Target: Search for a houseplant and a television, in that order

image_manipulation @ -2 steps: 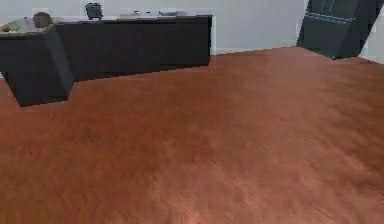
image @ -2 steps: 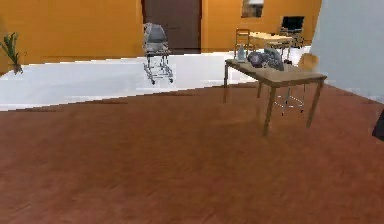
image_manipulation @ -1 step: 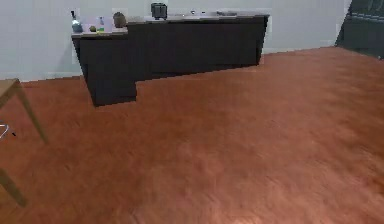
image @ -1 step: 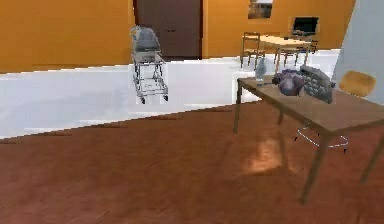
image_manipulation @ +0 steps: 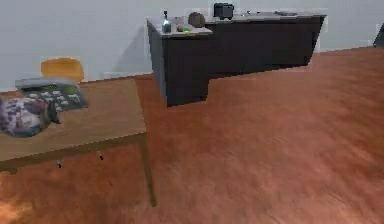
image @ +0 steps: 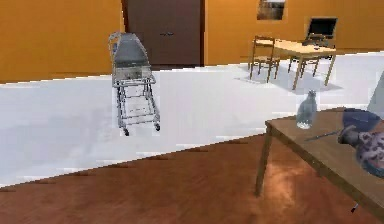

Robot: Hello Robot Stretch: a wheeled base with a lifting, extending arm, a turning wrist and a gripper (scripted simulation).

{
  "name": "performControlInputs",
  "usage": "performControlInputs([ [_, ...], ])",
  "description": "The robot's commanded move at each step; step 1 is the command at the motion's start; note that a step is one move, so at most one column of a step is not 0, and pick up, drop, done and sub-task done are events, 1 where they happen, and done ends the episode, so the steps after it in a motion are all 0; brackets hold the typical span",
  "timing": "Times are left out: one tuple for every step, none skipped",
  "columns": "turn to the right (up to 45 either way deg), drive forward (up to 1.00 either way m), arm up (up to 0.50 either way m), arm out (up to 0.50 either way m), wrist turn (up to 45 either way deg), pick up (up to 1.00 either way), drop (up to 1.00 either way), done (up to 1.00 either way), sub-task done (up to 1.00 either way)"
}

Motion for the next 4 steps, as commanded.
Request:
performControlInputs([
  [0.0, 1.00, 0.00, 0.00, 0.0, 0.00, 0.00, 0.00, 0.00],
  [0.0, 0.35, 0.00, 0.00, 0.0, 0.00, 0.00, 0.00, 0.00],
  [36.0, 0.00, 0.00, 0.00, 0.0, 0.00, 0.00, 0.00, 0.00],
  [0.0, 0.45, 0.00, 0.00, 0.0, 0.00, 0.00, 0.00, 0.00],
])
